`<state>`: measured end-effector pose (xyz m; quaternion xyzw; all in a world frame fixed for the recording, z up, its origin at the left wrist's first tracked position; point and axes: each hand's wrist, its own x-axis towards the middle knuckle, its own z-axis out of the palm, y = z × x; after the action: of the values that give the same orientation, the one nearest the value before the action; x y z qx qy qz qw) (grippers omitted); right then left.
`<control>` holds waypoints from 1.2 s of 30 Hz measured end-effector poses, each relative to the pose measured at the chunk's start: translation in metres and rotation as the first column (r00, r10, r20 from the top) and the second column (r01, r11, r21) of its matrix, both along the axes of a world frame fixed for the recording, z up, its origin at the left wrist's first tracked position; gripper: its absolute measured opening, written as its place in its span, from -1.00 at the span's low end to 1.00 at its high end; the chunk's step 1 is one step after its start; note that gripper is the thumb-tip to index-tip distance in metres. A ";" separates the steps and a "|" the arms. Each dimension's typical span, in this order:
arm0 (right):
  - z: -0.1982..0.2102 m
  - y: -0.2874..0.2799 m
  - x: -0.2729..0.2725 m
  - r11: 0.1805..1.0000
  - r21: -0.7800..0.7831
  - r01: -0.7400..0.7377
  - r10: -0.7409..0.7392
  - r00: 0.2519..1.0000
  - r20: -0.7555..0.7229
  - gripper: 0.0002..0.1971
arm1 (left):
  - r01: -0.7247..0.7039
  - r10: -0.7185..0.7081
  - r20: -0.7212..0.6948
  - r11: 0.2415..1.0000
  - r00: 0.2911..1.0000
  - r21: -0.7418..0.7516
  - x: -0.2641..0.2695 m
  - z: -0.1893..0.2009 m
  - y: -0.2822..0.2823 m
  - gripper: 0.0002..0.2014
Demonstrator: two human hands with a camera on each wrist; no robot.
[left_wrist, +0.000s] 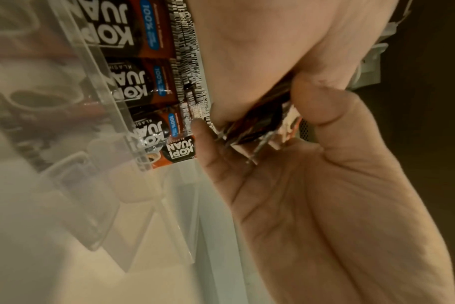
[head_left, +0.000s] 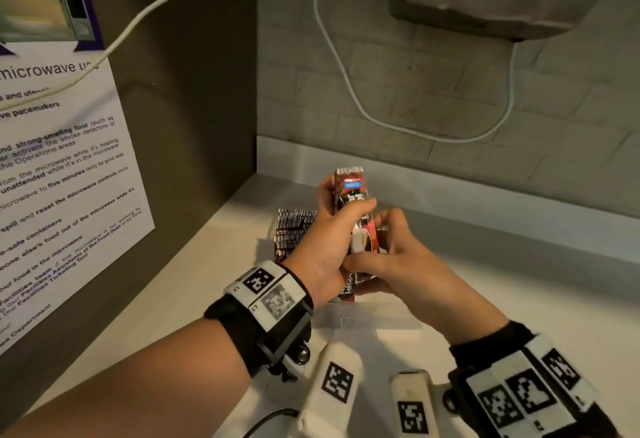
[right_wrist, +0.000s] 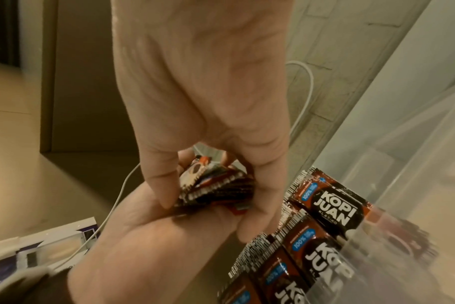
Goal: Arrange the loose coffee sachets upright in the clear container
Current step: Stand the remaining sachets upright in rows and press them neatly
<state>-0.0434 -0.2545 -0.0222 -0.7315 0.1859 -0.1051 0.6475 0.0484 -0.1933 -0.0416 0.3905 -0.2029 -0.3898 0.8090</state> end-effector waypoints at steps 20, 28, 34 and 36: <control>0.002 0.005 0.001 0.995 -0.104 -0.004 0.013 0.996 0.086 -0.77 | 0.068 -0.067 -0.084 0.998 0.994 0.011 0.006 0.009 0.017 -0.72; 0.007 0.011 0.005 0.924 -0.378 -0.048 0.085 0.993 0.082 -0.81 | -0.094 0.096 0.021 0.993 0.995 -0.067 0.000 0.003 0.011 -0.53; 0.004 0.009 0.007 0.893 -0.441 -0.093 0.093 0.995 -0.021 -0.38 | -0.188 0.198 0.123 0.978 0.972 -0.092 -0.002 0.009 0.013 -0.75; 0.004 0.011 0.006 0.896 -0.436 -0.084 0.091 0.996 -0.005 -0.29 | -0.196 0.205 0.132 0.978 0.970 -0.077 -0.003 0.009 0.013 -0.83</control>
<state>-0.0375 -0.2436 -0.0181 -0.8644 0.1193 -0.1204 0.4733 0.0453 -0.1802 -0.0325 0.4094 -0.2306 -0.2714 0.8400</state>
